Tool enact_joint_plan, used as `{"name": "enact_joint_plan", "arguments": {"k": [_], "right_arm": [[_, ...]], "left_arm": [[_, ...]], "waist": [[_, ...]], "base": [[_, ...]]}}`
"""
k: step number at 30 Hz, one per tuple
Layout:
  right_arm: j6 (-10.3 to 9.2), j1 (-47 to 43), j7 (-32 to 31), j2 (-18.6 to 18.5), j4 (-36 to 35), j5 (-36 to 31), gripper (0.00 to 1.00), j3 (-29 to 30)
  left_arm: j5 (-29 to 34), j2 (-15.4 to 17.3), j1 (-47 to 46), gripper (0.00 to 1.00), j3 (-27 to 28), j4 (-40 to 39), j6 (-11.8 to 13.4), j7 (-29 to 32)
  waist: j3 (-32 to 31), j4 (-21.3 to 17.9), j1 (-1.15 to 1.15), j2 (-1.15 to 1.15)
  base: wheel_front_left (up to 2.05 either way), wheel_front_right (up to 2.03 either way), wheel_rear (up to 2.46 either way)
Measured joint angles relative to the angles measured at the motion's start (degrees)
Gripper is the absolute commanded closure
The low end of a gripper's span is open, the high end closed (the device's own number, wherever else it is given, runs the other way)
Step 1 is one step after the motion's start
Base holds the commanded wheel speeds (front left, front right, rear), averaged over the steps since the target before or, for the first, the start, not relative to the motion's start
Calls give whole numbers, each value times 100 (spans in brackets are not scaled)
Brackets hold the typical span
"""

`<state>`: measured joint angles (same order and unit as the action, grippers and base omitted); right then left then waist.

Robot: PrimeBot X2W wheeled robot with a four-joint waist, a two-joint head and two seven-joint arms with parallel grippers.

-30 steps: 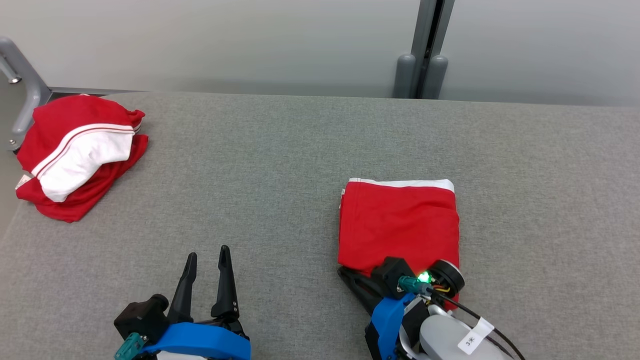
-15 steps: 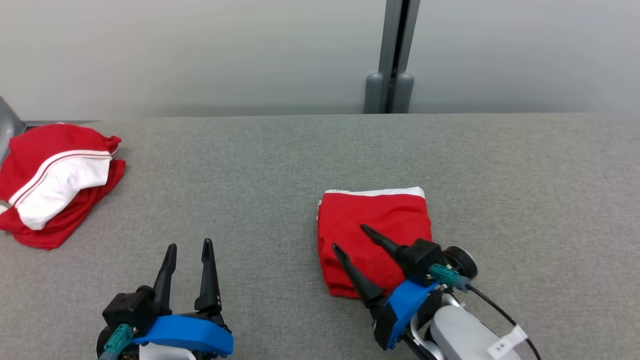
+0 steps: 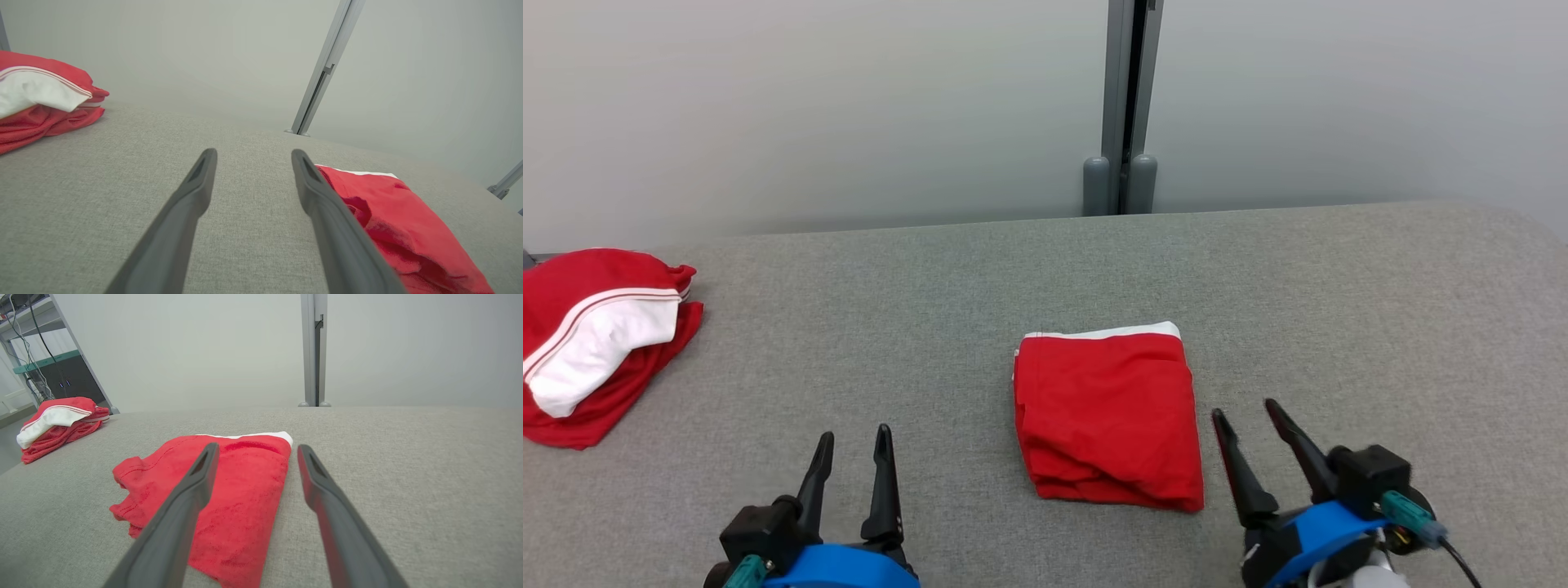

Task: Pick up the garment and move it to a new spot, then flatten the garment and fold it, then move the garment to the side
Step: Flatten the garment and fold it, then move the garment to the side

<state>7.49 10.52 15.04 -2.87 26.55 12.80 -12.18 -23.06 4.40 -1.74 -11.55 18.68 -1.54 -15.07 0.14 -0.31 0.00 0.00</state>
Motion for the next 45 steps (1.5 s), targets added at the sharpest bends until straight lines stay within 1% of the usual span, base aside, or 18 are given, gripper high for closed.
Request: {"name": "enact_joint_plan", "arguments": {"k": [3, 7, 26, 30, 32, 35, 37, 41, 45], "right_arm": [[0, -202, 1, -1, -109, -4, 0, 299], [0, -331, 0, -1, -132, -32, 0, 447], [0, -333, 0, 0, -36, -75, 0, 542], [0, -76, -119, 1, -67, -207, 0, 703], [0, 191, -366, -2, -124, -383, 0, 802], [0, 536, -1051, -22, -97, -530, 0, 878], [0, 749, -1522, -137, -71, -536, 0, 925], [0, 979, -2475, -344, 66, -266, 0, 894], [0, 1085, -3096, -565, 182, 64, 0, 838]], "left_arm": [[73, -31, 68, 0, 7, 48, -9, 0], [160, -56, 128, 0, 64, 91, -12, 0], [342, -118, 168, 0, 312, 153, -86, 0], [352, -124, 152, 0, 327, 124, -100, 0], [374, -129, 113, 0, 335, 111, -100, 0], [391, -135, 22, 0, 339, 92, -103, 0], [390, -137, 2, 0, 337, 92, -107, 0], [378, -144, -79, 0, 322, 103, -111, 0], [323, -143, -102, 0, 296, 111, -109, 0]], "waist": [[-20, -27, 0, 0], [-18, -50, 0, 0], [61, 3, 0, 0], [182, 21, 0, 0], [260, 47, 0, 0], [370, 134, 0, 0], [444, 216, 0, 0], [573, 445, 0, 0], [705, 708, 0, 0]], "base": [[0, 0, 0], [0, 0, 0], [0, 0, 0], [0, 0, 0], [0, 0, 0], [0, 0, 0], [0, 0, 0], [0, 0, 0], [0, 0, 0]]}}
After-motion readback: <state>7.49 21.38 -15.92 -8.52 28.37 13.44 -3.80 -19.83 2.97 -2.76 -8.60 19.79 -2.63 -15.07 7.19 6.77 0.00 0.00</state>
